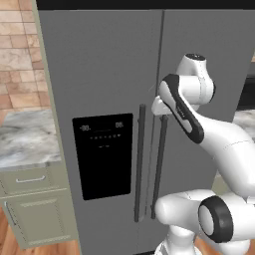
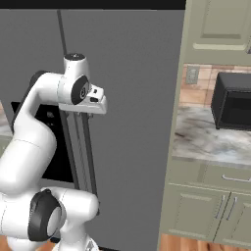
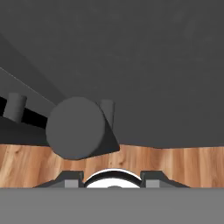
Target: Retrieve the orange and peach from the fridge and place them into the bowl on the dining table.
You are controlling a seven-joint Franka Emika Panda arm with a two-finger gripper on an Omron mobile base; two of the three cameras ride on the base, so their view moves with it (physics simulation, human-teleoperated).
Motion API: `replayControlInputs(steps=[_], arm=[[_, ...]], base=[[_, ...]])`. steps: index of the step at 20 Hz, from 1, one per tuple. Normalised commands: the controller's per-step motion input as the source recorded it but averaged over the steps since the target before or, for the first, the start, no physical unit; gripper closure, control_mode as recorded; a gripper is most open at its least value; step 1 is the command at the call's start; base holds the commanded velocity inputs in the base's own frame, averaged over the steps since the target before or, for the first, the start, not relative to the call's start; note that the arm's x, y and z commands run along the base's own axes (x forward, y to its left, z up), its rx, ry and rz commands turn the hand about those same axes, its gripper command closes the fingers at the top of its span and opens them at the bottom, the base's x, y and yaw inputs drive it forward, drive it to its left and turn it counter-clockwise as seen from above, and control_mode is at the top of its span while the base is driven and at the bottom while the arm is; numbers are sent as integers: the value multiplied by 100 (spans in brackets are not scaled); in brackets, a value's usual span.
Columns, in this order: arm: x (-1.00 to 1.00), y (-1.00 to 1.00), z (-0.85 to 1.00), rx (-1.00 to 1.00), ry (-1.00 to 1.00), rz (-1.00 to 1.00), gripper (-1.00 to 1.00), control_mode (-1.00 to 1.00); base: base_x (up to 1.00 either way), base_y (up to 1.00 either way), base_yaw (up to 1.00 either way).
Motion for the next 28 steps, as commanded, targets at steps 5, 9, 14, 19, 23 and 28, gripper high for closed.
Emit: replayControlInputs(steps=[5,9,14,19,23,28], arm=[[-46,0,-10,0,-2,0,-100,-100],[-65,0,-39,0,-2,0,-100,-100],[-46,0,-39,0,-1,0,-100,-100],[-23,0,-24,0,0,0,-100,-100],[-14,0,-19,0,0,0,-100,-100],[0,0,0,0,0,0,-100,100]], base=[[0,0,0],[0,0,0],[0,0,0],[0,0,0],[0,0,0],[-26,0,0]])
